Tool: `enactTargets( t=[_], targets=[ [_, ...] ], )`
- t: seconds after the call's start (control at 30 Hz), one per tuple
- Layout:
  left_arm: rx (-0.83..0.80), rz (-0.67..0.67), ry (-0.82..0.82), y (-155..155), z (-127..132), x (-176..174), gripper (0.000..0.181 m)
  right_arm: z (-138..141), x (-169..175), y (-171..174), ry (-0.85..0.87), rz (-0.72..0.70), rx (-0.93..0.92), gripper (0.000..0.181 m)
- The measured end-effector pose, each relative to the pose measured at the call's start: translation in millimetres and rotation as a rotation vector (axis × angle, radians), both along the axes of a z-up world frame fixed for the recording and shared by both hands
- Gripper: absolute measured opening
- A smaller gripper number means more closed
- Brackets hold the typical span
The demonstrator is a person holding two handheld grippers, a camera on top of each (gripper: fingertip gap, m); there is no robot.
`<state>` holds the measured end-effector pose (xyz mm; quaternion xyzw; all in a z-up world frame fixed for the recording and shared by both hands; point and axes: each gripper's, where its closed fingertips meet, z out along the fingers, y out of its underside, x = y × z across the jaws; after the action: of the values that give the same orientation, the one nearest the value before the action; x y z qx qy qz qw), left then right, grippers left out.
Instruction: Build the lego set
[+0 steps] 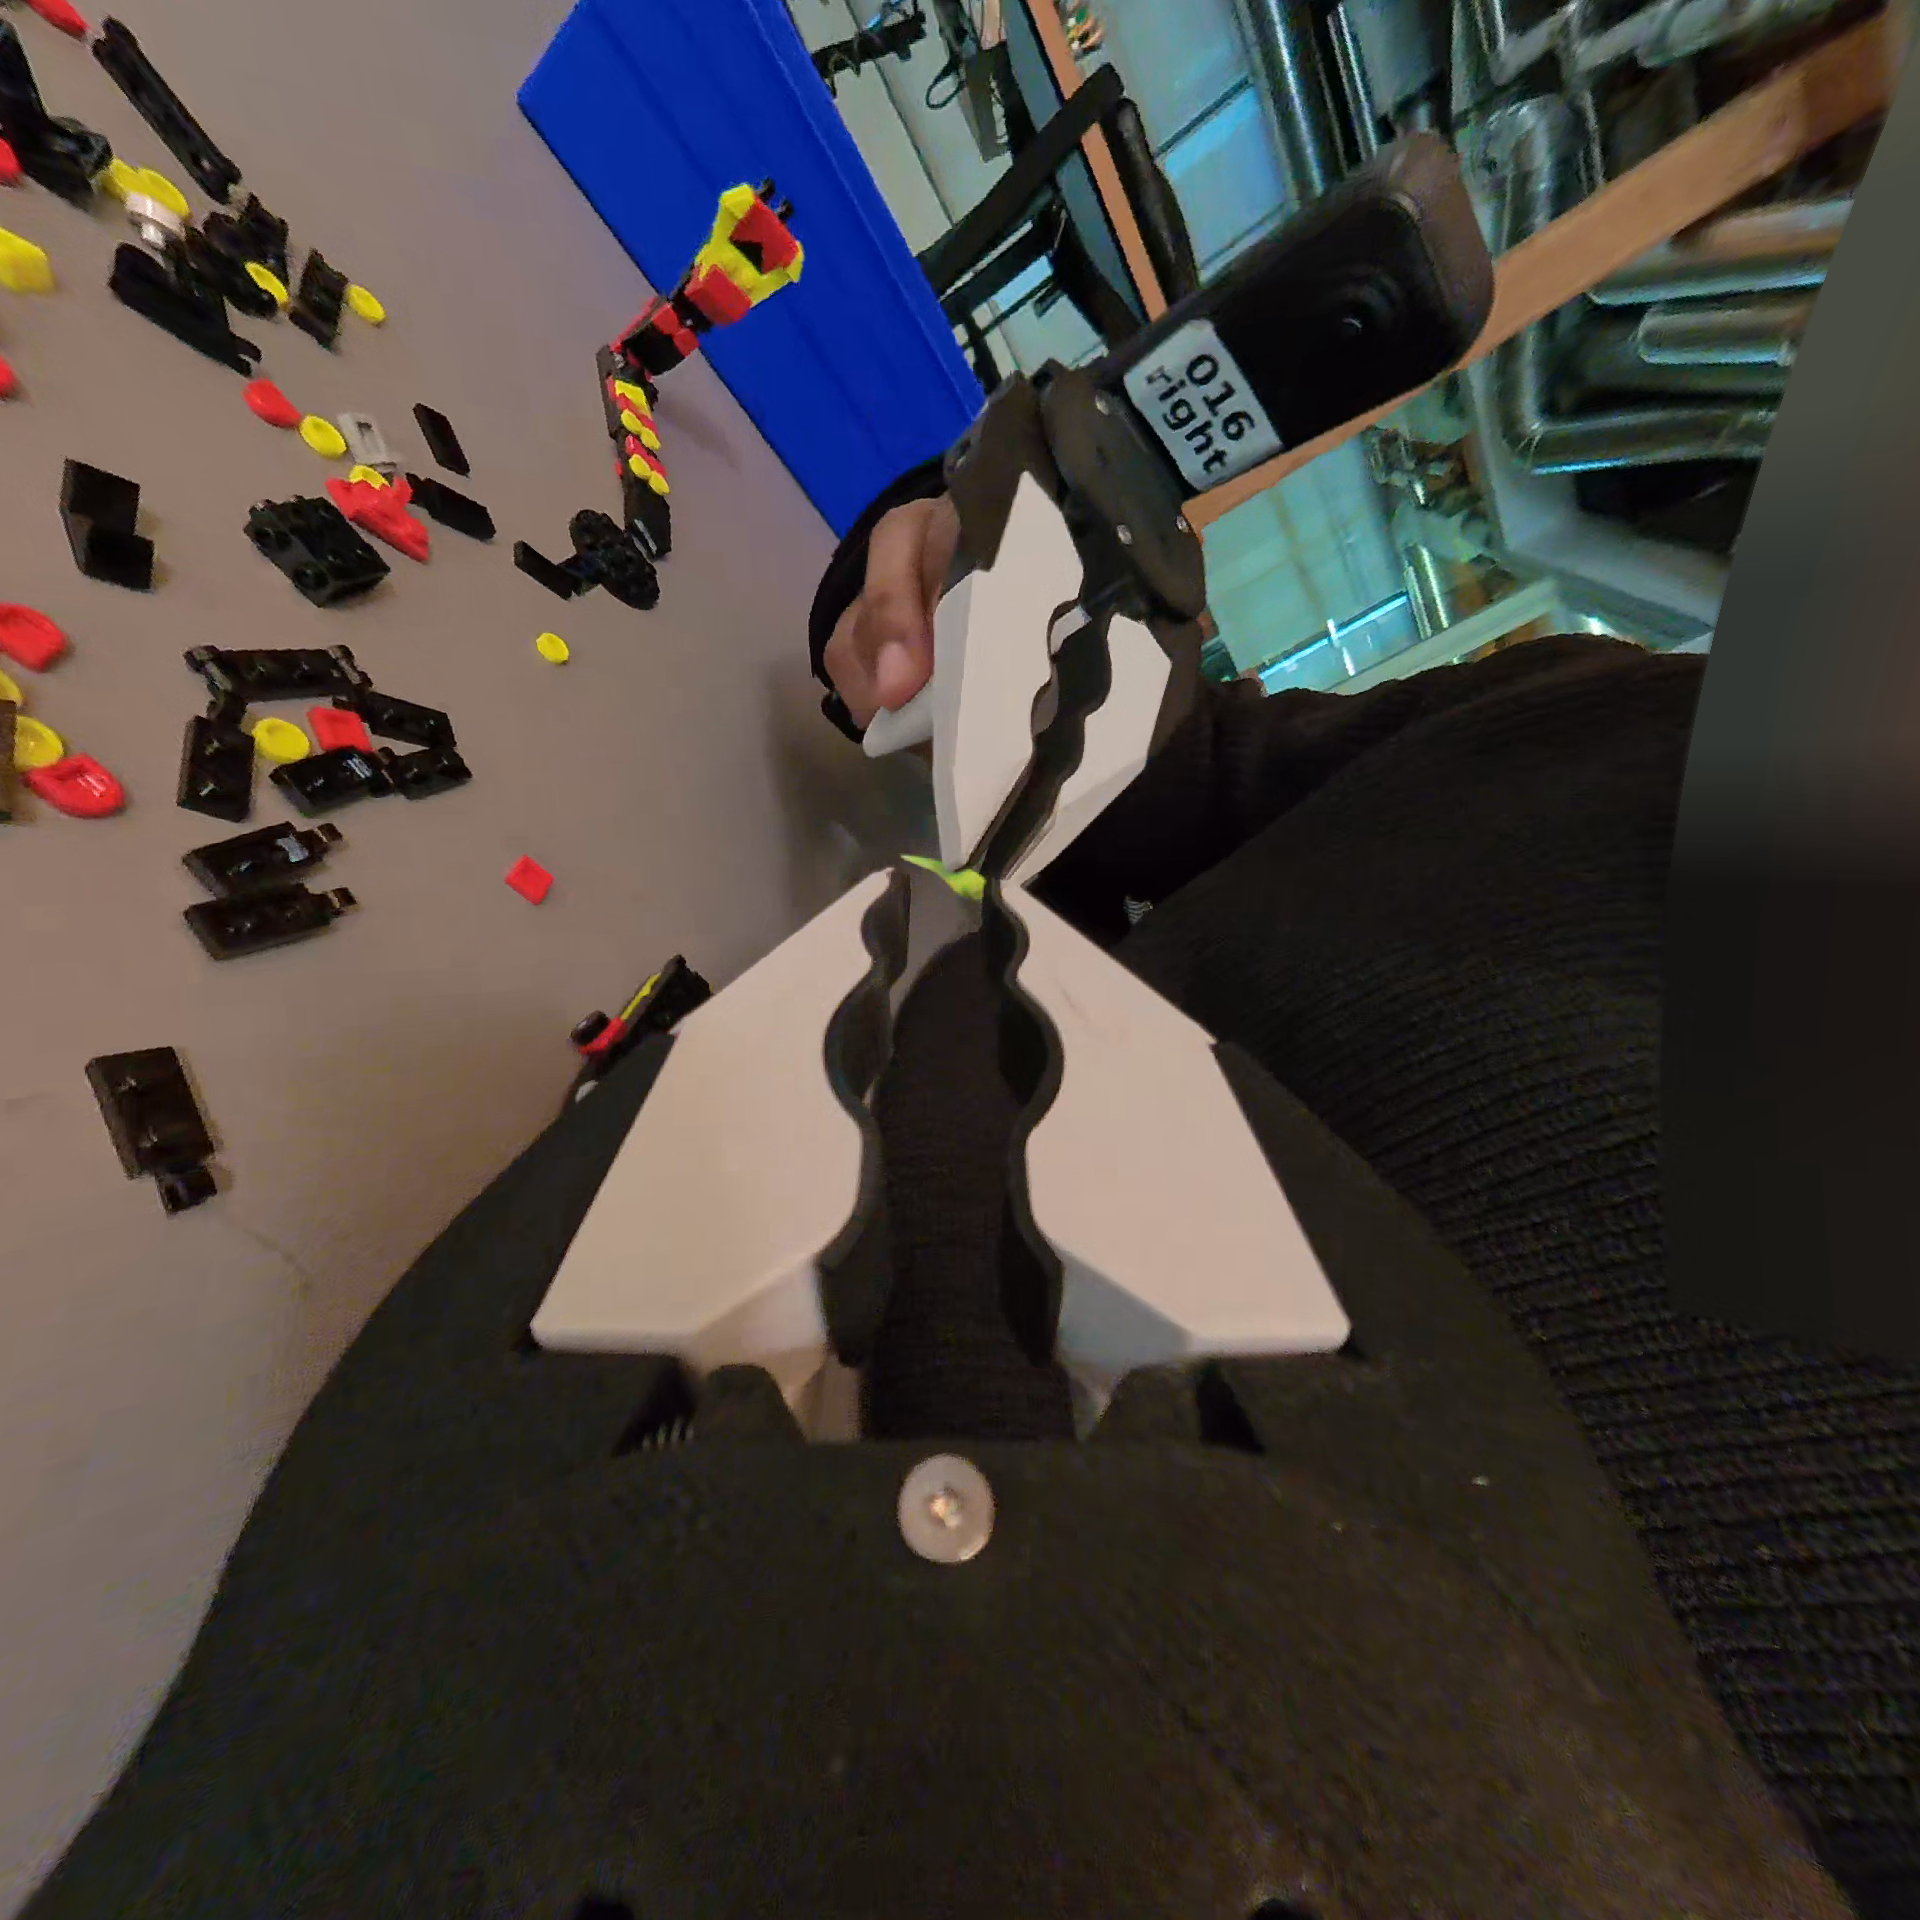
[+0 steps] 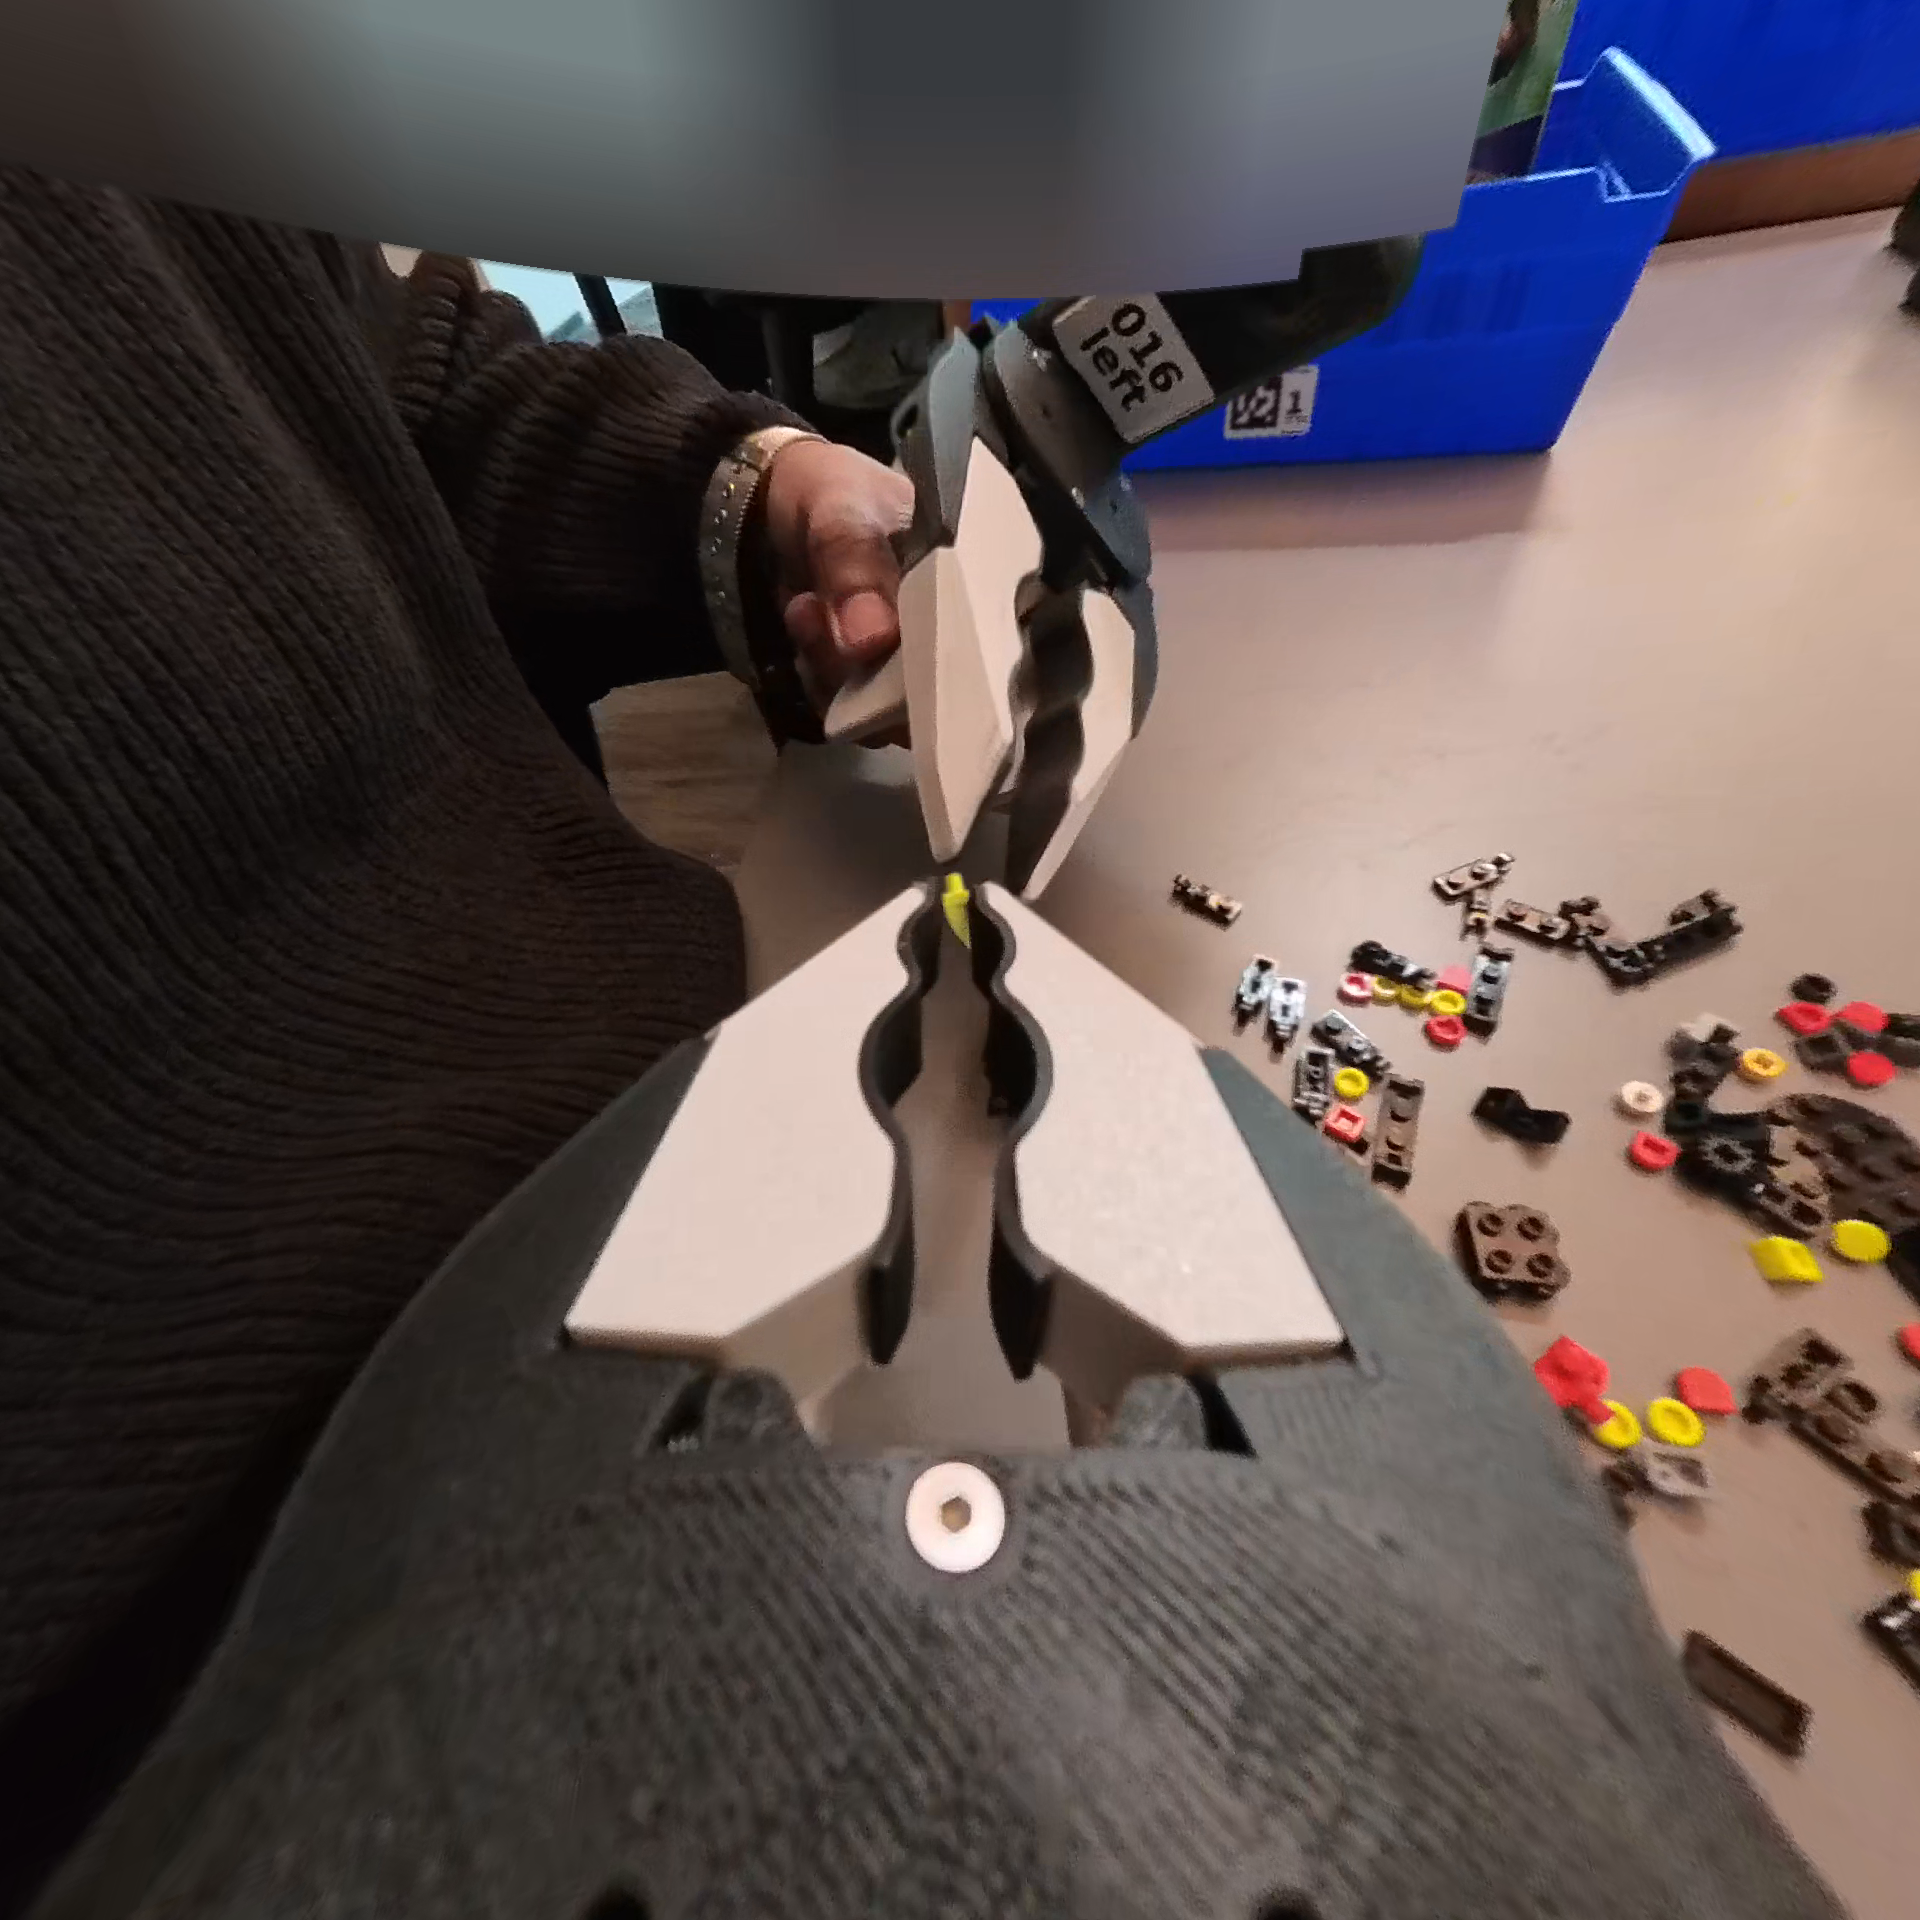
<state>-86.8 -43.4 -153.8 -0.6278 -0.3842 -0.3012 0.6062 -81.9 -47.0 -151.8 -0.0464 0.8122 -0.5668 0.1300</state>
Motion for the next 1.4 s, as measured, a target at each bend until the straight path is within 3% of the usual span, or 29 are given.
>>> enactTargets(
  t=[0.4, 0.83, 0.97, 1.17, 1.4],
  targets=[
    [0.003, -0.043, -0.026, 4.3, -2.8, 5.8, 0.0, -4.7, 2.5, -1.2, 0.095, -0.006, 0.025, 0.003],
    [0.062, -0.044, -0.067, 0.9, 2.4, 3.8, 0.0, 2.1, -3.8, 3.2, 0.171, -0.02, -0.011, 0.007],
    [0.02, -0.028, -0.054, 0.5, -3.1, 1.7, 0.0, -9.9, -8.4, 5.9, 0.227, -0.024, 0.04, 0.005],
    [-0.094, 0.032, 0.029, -8.0, -13.9, -7.7, 0.0, -44.6, -36.0, 22.0, 0.205, -0.103, 0.222, 0.016],
    [-0.098, 0.104, 0.024, -17.1, -14.6, -19.8, 0.0, -80.6, -46.5, 23.0, 0.198, -0.168, 0.409, 0.015]
  ],
)
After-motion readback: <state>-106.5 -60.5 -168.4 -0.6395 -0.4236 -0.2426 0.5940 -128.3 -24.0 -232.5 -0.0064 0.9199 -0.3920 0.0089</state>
